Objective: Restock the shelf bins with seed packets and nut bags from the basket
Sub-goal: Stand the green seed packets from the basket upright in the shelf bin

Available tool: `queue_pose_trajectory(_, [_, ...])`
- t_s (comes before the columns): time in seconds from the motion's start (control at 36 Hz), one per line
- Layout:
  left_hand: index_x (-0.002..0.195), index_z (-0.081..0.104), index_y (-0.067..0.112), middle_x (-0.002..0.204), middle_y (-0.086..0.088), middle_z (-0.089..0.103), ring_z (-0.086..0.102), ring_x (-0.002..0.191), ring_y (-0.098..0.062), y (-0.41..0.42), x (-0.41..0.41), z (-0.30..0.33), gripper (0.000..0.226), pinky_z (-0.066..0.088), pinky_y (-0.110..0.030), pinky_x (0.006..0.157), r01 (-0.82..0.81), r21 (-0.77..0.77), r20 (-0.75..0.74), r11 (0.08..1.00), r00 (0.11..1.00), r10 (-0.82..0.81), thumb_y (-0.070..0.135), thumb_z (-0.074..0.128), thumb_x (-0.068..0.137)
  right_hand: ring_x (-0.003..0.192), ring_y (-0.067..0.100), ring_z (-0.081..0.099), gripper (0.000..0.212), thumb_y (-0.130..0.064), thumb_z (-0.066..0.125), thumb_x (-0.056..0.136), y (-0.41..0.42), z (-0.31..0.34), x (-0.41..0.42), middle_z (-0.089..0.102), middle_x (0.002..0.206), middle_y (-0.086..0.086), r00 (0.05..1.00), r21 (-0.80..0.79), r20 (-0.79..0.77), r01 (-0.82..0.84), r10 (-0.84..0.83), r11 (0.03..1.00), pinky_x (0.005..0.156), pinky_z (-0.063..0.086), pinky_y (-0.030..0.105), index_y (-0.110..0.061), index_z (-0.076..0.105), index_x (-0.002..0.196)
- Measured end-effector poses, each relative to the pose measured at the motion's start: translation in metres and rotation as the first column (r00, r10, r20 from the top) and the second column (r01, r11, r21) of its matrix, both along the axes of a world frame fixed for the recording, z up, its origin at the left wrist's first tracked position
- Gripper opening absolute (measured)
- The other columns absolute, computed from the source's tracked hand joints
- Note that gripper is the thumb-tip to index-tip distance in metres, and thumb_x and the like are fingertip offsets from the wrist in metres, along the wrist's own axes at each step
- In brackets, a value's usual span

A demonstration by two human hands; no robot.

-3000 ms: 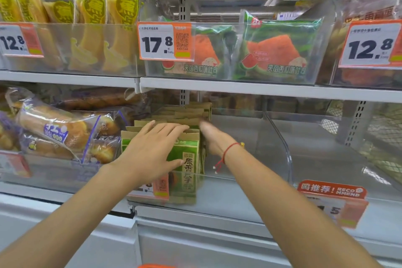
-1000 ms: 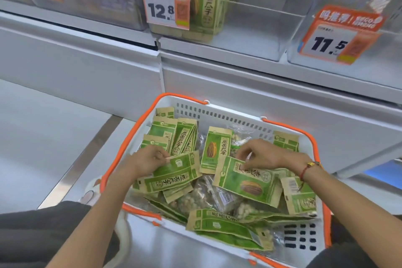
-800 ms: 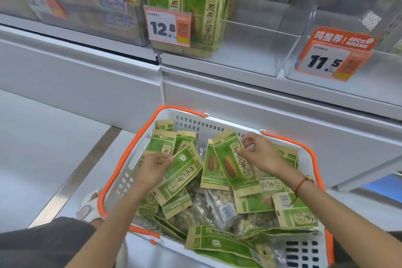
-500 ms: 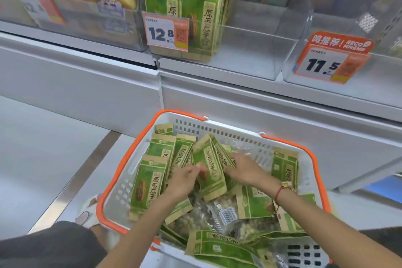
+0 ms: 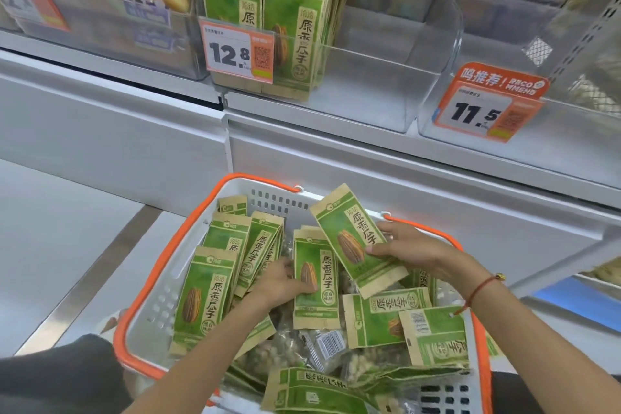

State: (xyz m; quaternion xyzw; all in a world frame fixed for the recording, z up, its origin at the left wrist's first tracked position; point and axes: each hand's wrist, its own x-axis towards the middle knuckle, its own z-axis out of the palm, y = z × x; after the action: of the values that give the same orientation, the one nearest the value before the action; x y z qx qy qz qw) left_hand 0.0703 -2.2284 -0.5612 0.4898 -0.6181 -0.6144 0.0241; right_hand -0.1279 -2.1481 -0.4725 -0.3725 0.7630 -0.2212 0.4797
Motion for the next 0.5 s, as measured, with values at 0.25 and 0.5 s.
queue_pose_trajectory(0.25, [0.120,0.037,0.018,0.107,0.006,0.056,0.053,0.101,-0.012,-0.005,0.012,0.014,0.031,0.042,-0.038,0.098,-0.159,-0.008,-0.202,0.987,0.967,0.154,0.030,0.052,0.096,0.094,0.023,0.070,0.036,-0.005,0.057,0.090,0.004,-0.021,0.023,0.071,0.106,0.013,0.868,0.052,0.416,0.274,-0.270,0.960,0.073,0.058,0.031,-0.012,0.055,0.126])
queue_pose_trajectory(0.5, [0.125,0.053,0.025,0.114,-0.005,0.065,0.062,0.102,-0.019,0.007,0.017,0.026,0.042,0.054,-0.034,0.080,-0.282,0.278,-0.379,0.918,0.846,0.375,0.050,0.037,0.095,0.091,-0.003,0.055,0.034,-0.027,0.062,0.090,-0.014,-0.037,0.092,0.058,0.107,-0.015,0.986,-0.352,-0.134,0.048,-0.102,0.935,0.075,0.049,0.012,-0.022,0.056,0.123])
